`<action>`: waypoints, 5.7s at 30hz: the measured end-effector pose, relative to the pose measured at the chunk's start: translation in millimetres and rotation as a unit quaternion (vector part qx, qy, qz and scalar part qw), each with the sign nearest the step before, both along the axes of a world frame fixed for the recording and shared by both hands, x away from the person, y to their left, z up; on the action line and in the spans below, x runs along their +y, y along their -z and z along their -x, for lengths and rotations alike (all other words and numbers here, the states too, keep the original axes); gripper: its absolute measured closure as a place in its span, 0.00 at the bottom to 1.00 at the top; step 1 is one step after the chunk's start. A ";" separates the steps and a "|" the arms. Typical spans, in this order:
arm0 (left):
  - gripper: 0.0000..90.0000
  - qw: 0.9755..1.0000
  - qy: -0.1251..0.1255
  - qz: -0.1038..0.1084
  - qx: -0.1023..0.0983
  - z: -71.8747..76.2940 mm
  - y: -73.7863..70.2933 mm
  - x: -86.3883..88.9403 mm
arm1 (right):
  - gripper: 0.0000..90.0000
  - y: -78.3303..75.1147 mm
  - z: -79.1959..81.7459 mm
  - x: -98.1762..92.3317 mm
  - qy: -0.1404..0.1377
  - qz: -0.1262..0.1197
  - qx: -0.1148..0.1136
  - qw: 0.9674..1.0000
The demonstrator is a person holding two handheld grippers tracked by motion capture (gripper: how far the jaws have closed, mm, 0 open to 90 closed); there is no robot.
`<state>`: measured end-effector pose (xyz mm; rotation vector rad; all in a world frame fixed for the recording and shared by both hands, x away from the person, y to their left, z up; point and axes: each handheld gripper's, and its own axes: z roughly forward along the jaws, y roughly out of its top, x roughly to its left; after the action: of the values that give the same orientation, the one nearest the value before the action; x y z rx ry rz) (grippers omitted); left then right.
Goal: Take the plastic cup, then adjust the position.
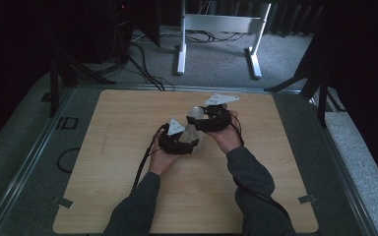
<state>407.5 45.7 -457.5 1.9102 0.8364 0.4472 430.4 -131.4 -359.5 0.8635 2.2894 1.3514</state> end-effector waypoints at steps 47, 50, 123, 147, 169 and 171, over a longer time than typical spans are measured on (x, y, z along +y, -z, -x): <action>0.22 1.000 -0.009 0.002 -0.015 -2.4 0.5 -5.9 | 0.45 -10.5 -1.5 6.3 -0.005 0.001 0.007 1.000; 0.22 1.000 -0.010 0.001 -0.015 -2.1 -0.2 -5.6 | 0.45 -12.9 -0.8 6.8 -0.006 -0.001 0.005 1.000; 0.26 0.999 -0.014 0.036 -0.038 28.6 -17.5 27.1 | 0.46 -75.7 20.0 -79.6 0.071 -0.030 -0.039 0.996; 0.31 0.995 0.032 0.049 -0.075 64.0 -32.5 12.0 | 0.46 -27.8 40.6 -100.7 0.087 -0.015 -0.001 0.996; 0.29 0.996 0.061 0.031 -0.063 67.4 -31.4 -15.9 | 0.46 21.6 54.0 -98.4 0.087 -0.042 0.058 0.994; 0.29 0.996 0.065 0.028 -0.059 66.2 -30.1 -19.4 | 0.46 22.6 55.2 -99.5 0.087 -0.051 0.061 0.993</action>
<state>341.3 26.3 -427.4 1.8552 0.6377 0.4486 375.1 -230.9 -382.1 1.1789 2.1891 1.3831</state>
